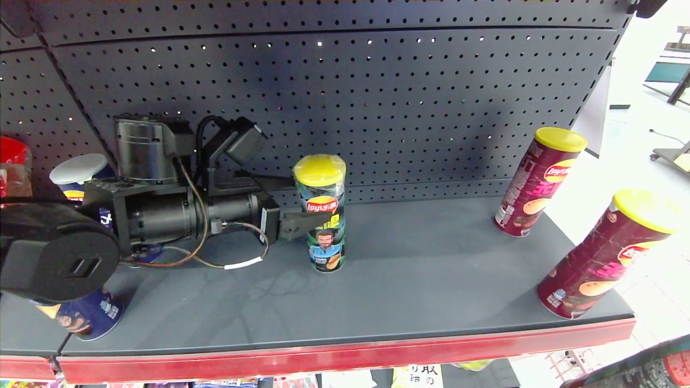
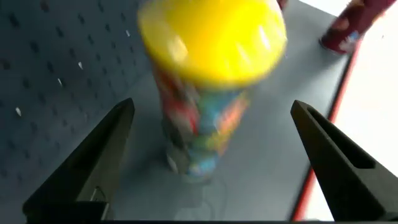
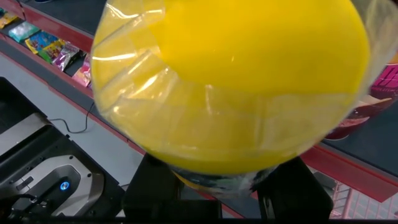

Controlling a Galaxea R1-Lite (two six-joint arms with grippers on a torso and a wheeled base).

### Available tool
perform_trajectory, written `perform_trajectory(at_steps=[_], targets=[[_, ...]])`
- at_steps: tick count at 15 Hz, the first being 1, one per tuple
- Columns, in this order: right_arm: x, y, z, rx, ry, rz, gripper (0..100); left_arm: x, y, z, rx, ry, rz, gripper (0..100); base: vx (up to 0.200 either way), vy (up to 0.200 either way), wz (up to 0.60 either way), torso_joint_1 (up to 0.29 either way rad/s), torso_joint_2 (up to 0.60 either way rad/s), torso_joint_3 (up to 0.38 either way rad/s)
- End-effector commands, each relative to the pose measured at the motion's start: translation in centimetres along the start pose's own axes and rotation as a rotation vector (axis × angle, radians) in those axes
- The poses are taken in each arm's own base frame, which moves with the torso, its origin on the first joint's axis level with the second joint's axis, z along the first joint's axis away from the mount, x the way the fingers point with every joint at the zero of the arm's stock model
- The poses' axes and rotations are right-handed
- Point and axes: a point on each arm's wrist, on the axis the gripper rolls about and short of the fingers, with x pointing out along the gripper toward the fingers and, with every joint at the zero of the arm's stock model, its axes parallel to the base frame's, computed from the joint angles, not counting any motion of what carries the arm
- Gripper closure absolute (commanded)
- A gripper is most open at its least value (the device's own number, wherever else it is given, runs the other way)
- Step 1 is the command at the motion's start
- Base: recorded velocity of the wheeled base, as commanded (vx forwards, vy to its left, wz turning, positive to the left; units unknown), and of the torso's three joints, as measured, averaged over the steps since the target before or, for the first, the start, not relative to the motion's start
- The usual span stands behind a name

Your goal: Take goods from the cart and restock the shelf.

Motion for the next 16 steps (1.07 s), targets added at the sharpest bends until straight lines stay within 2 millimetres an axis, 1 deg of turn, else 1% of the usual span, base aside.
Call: perform_trajectory(at_steps=[1,4,5,8,12,13,16], targets=[[0.0,0.0,0.0,0.000,-0.002,-0.001,100,1.4,0.2,-0.2,-0.003,0.011,-0.018,0,0.000,0.000,0.00,0.000,0.00,0.000],[0.0,0.0,0.0,0.000,-0.001,-0.002,100,2.2,0.2,-0.8,-0.012,0.032,-0.031,0,0.000,0.000,0.00,0.000,0.00,0.000],[0.0,0.0,0.0,0.001,-0.001,-0.004,100,2.9,0.3,-1.0,-0.013,0.036,-0.036,0,0.000,0.000,0.00,0.000,0.00,0.000],[0.0,0.0,-0.1,0.002,0.005,-0.002,100,4.1,0.8,-0.5,-0.005,0.022,-0.040,0,0.000,0.000,0.00,0.000,0.00,0.000],[0.1,0.0,-0.1,0.003,0.006,-0.003,100,5.0,0.4,-1.0,-0.007,0.036,-0.061,0,0.000,0.000,0.00,0.000,0.00,0.000],[0.1,0.0,-0.1,0.003,0.006,-0.003,100,5.1,0.4,-1.0,-0.008,0.038,-0.062,100,0.000,0.000,0.00,0.000,0.00,0.000],[0.1,0.0,-0.1,0.020,0.006,-0.003,100,5.5,0.1,-1.4,-0.014,0.053,-0.076,100,0.000,0.000,0.00,0.000,0.00,0.000]])
